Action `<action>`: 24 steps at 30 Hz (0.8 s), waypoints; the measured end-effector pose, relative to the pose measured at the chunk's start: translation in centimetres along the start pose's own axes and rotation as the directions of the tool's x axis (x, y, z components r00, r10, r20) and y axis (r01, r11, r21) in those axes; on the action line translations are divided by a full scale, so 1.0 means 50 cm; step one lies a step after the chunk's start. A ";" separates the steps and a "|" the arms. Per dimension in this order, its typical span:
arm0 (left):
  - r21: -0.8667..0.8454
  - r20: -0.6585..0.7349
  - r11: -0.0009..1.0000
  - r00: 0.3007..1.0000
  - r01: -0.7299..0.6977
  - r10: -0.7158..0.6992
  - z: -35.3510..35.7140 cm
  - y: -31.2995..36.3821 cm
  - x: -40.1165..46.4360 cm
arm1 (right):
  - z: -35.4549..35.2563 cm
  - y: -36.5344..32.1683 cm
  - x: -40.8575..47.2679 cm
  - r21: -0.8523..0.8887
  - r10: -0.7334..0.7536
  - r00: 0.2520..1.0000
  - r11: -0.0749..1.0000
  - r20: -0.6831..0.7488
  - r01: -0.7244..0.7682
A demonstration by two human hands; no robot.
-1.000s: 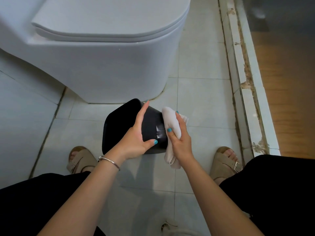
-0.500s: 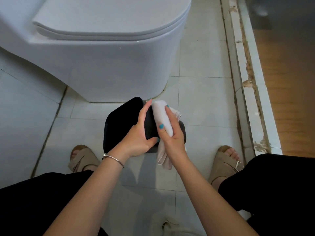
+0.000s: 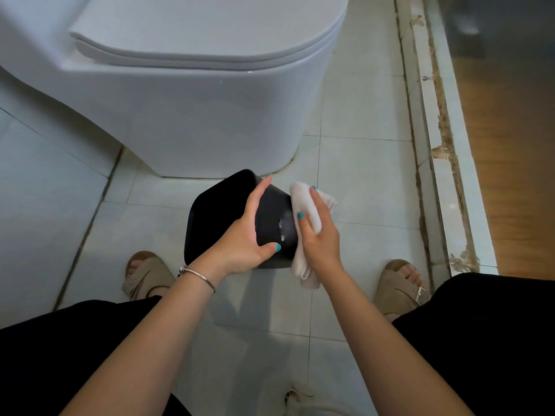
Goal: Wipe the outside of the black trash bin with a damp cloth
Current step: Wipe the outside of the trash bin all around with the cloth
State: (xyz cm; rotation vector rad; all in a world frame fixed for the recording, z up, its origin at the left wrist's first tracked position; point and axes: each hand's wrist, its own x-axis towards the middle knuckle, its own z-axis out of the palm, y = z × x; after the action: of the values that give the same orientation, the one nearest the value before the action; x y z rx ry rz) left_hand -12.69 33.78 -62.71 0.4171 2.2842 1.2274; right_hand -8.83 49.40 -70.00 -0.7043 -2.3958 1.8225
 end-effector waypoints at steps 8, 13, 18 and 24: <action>0.014 -0.025 1.000 1.000 0.015 -0.014 0.014 0.013 0.007 | 0.000 -0.018 0.000 0.132 0.043 0.998 0.990 0.039 -0.048; -0.007 -0.031 1.000 0.999 -0.021 0.021 0.016 0.004 0.014 | 0.030 -0.071 -0.025 0.255 -0.113 0.989 0.963 0.101 0.084; 0.007 0.048 0.999 0.998 -0.032 0.032 0.012 0.007 0.018 | 0.026 -0.064 -0.033 0.169 -0.142 0.988 0.977 0.059 0.131; 0.026 0.002 1.000 1.000 -0.018 0.018 -0.004 0.008 0.001 | 0.004 -0.017 0.006 0.090 -0.041 0.997 0.995 0.068 0.034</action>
State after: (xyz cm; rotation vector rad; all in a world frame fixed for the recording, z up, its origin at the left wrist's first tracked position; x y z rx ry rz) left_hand -12.82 33.88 -62.29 0.4484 2.3012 1.2069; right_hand -9.40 49.18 -69.34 -0.5930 -2.3353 1.9560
